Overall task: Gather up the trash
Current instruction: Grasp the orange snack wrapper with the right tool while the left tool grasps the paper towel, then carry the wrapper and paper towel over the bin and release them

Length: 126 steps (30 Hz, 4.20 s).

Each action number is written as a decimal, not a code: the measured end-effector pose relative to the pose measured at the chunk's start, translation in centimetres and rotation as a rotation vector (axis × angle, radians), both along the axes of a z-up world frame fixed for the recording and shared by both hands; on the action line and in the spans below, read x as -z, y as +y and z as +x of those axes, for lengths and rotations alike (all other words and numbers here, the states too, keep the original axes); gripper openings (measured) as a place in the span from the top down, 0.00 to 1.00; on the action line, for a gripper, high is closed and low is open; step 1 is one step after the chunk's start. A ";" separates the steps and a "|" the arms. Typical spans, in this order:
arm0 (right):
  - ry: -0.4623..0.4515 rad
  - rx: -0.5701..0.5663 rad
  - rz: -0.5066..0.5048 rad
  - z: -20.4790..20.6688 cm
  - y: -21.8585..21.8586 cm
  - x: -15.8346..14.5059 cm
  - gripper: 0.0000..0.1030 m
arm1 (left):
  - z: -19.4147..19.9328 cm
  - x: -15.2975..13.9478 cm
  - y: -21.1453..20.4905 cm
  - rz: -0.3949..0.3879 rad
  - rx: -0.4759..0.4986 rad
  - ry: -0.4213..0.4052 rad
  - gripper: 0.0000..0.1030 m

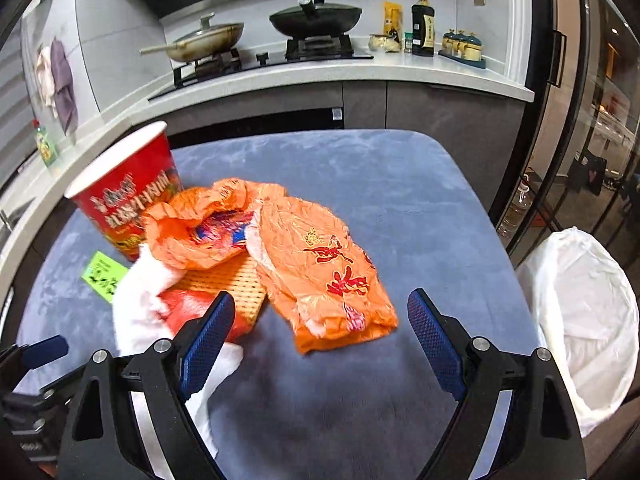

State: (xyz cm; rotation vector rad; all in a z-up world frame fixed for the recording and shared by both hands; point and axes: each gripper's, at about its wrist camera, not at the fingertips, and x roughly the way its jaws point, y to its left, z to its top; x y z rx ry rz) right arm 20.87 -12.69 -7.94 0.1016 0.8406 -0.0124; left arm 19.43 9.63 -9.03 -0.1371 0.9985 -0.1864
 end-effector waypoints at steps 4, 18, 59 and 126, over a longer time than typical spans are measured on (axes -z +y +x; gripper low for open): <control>0.027 0.002 -0.003 1.1 -0.1 1.4 0.27 | 0.2 0.8 0.1 -0.009 0.001 0.013 0.08; 0.015 -0.001 0.030 0.2 -0.8 1.8 0.64 | 1.2 2.7 -1.0 -0.050 0.029 0.039 0.12; -0.114 0.124 0.159 -11.6 -7.3 -5.1 0.64 | -2.7 2.7 -2.5 0.005 0.079 0.007 0.50; -0.026 0.503 0.058 -13.6 -29.0 -1.8 0.57 | -3.1 -7.4 -38.5 -0.160 0.780 -0.148 0.96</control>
